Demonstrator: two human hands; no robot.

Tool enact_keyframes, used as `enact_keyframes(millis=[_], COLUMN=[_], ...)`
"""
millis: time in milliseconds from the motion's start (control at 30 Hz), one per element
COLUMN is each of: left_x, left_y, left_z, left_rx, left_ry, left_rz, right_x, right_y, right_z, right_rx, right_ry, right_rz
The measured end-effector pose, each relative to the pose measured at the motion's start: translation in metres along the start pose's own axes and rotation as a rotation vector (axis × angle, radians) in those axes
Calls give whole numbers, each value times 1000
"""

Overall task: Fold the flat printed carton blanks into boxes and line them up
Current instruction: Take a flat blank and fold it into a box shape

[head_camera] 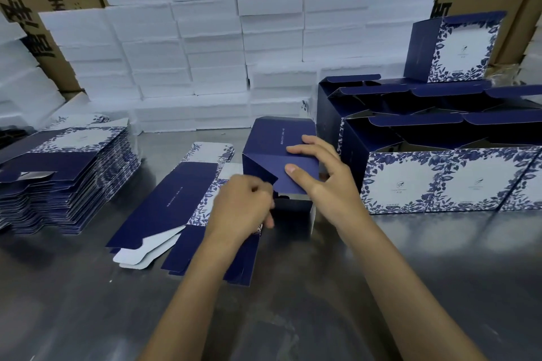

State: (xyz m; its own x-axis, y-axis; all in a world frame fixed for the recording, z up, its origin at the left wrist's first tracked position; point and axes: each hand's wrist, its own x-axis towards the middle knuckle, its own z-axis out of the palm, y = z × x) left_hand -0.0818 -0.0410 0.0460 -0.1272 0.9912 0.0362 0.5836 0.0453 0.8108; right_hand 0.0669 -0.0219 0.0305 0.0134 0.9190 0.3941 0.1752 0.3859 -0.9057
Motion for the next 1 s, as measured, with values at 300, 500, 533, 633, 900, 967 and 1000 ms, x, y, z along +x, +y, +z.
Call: enact_keyframes(millis=[300, 500, 533, 633, 900, 967, 1000], left_x=[7, 12, 13, 15, 16, 16, 15], left_y=[-8, -14, -15, -16, -16, -16, -15], left_z=[1, -5, -7, -7, -5, -5, -3], left_rx=[-10, -211, -218, -186, -194, -195, -192], left_ry=[367, 173, 160, 162, 186, 206, 221], left_rz=[568, 496, 485, 482, 493, 489, 492], right_x=[-1, -2, -2, -2, -3, -3, -3], right_y=[-5, -6, -5, -2, -3, -3, -2], right_z=[-9, -8, -7, -2, 3, 2, 3], right_rx=[61, 64, 46, 15, 47, 69, 76], right_ry=[-114, -125, -118, -63, 6, 15, 26], right_rz=[26, 53, 46, 14, 9, 11, 12])
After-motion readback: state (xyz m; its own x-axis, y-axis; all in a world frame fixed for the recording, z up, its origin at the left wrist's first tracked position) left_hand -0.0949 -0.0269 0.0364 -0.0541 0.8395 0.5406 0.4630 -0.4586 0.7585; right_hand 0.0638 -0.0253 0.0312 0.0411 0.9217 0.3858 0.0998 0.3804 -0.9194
